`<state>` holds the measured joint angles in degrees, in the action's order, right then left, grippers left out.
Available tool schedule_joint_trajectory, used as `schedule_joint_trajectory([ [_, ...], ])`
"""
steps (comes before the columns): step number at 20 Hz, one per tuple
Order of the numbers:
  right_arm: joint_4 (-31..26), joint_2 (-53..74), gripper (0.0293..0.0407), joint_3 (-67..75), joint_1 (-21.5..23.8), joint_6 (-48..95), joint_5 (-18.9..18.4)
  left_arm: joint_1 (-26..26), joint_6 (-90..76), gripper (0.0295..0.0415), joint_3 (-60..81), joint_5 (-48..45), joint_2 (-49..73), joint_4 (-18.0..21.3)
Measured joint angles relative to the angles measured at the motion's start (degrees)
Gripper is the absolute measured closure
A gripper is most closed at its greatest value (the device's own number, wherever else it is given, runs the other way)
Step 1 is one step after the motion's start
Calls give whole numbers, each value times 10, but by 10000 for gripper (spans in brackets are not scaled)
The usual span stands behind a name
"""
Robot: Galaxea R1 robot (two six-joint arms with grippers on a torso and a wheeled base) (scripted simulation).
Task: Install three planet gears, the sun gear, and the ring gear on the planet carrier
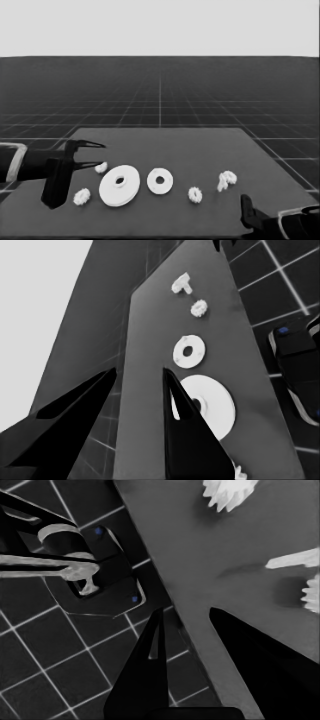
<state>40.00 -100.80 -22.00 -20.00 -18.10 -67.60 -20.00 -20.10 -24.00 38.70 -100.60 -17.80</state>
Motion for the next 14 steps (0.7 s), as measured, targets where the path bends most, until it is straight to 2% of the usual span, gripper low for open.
schedule_joint_trajectory([
  [1,-43,-8,407,30,-31,2,13,40,1,415,41,28,2,42],
  [2,-26,-5,392,17,-19,1,8,26,1,414,25,17,1,25],
  [3,-15,-3,363,9,-13,1,4,16,1,396,14,10,1,15],
  [4,-9,-1,332,4,-9,0,3,11,0,364,9,6,1,9],
  [5,-5,-1,320,2,-6,0,1,126,278,324,-6,197,36,-221],
  [6,-3,0,317,0,-5,0,1,181,541,306,-64,381,-20,-209],
  [7,-2,0,316,0,-4,0,0,196,667,312,-148,442,-76,-110],
  [8,-1,0,315,-1,-4,0,0,204,722,319,-220,449,-107,-36],
  [9,-1,0,315,-1,-4,0,0,209,745,323,-271,447,-126,9],
  [11,0,0,315,-1,-3,0,0,214,759,325,-328,444,-145,54],
  [14,0,0,315,-2,-3,0,0,216,761,326,-357,443,-155,74],
])
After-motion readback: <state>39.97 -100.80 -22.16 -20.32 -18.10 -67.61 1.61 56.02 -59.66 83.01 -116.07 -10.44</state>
